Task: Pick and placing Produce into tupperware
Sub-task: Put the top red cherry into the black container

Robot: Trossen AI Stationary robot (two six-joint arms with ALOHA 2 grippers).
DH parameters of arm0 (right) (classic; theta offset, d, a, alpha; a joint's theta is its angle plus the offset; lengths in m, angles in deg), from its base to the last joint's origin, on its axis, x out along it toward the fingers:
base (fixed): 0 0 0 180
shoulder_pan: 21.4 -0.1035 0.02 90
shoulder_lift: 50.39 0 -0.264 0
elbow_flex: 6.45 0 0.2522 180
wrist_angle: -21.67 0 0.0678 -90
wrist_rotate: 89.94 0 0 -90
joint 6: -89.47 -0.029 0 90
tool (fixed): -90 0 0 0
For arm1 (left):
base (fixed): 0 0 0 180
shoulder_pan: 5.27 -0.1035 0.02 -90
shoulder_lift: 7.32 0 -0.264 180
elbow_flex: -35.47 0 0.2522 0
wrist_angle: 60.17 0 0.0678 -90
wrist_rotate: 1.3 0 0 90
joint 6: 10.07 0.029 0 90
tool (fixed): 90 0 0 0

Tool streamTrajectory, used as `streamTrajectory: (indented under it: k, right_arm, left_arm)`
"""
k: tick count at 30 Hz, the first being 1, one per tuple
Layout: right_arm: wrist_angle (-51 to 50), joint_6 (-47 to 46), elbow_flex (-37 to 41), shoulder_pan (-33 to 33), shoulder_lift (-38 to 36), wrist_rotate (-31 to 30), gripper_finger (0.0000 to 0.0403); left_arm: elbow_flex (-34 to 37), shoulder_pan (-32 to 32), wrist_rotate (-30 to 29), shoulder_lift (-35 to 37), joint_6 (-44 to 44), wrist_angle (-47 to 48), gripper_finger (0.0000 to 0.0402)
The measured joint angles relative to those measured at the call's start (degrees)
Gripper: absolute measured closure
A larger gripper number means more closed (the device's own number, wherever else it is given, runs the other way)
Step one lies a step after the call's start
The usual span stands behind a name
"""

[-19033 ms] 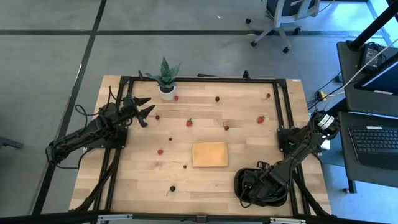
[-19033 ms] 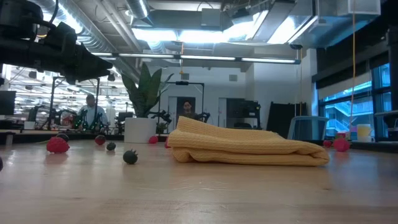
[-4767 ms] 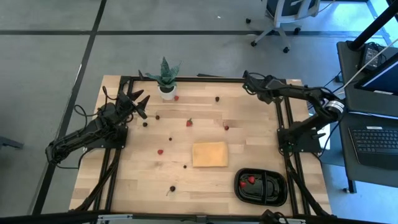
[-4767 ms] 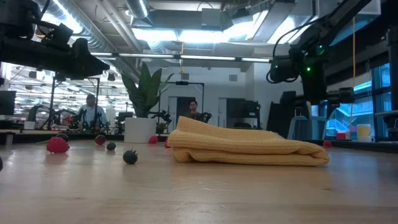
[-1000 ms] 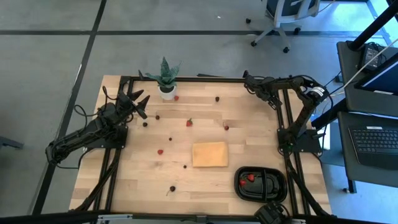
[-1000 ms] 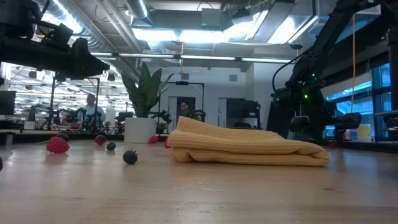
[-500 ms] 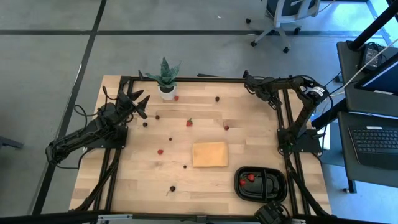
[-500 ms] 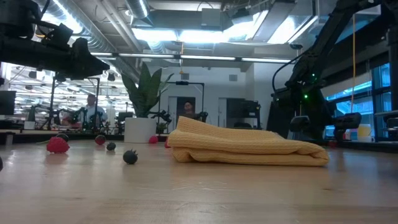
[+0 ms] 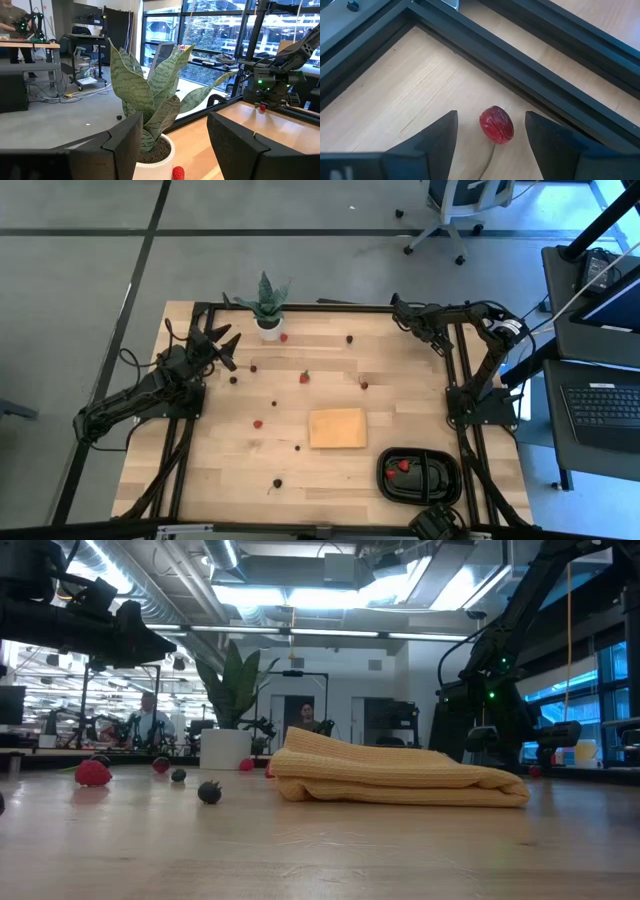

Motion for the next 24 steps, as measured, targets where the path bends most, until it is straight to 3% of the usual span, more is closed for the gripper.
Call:
streamTrajectory:
  k: [24]
  right_arm:
    - [0.0, -0.01, 0.0, 0.0, 0.02, 0.0, 0.0169]
  left_arm:
    - [0.0, 0.01, -0.01, 0.0, 3.39, 0.0, 0.0186]
